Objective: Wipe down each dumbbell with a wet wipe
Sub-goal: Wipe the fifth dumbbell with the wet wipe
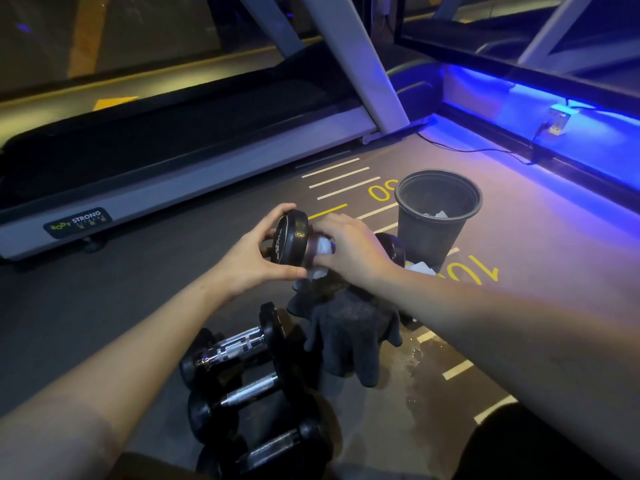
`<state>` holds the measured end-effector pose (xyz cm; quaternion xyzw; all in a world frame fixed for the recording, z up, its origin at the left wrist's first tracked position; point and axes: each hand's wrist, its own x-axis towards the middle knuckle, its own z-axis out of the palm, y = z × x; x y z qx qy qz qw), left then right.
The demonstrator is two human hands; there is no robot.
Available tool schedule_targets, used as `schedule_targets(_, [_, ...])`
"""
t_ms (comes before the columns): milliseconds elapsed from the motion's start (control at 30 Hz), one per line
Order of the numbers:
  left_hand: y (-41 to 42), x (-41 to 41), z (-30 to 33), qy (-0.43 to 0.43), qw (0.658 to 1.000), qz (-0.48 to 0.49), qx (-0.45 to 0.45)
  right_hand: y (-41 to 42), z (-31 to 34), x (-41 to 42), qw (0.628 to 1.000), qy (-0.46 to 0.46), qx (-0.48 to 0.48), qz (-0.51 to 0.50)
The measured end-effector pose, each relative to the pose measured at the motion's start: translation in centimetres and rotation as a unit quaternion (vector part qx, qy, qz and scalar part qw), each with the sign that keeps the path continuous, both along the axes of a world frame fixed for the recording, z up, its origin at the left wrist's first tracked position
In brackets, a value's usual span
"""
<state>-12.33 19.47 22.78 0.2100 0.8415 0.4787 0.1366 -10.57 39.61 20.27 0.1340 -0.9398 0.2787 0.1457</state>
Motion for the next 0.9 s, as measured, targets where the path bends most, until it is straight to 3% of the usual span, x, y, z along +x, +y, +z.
schedule_targets(167, [-0.1,-0.2,-0.1,-0.002,1.000,-0.004,-0.003,-0.7,-0.3,-1.0,0.999,-0.018,-0.025,-0.007])
schedule_targets(433, [-0.3,-0.6,-0.4,0.002,1.000,-0.014,-0.004,-0.5,0.4,-1.6,0.987,-0.149,-0.060,0.026])
schedule_targets(600, [-0.3,-0.7,-0.8,-0.004,1.000,0.009,0.011,-1.6,0.2,-0.5,0.996,-0.068,0.050,-0.017])
schedule_targets(733, [-0.4,-0.7,-1.2,0.000,1.000,0.029,0.010,-2.5,-0.8,0.3,0.997,-0.025,0.061,-0.037])
schedule_targets(900, [-0.4,-0.2,-0.5,-0.008,1.000,-0.003,0.012,-1.3,0.4,-1.7,0.990,-0.139,0.013,0.032])
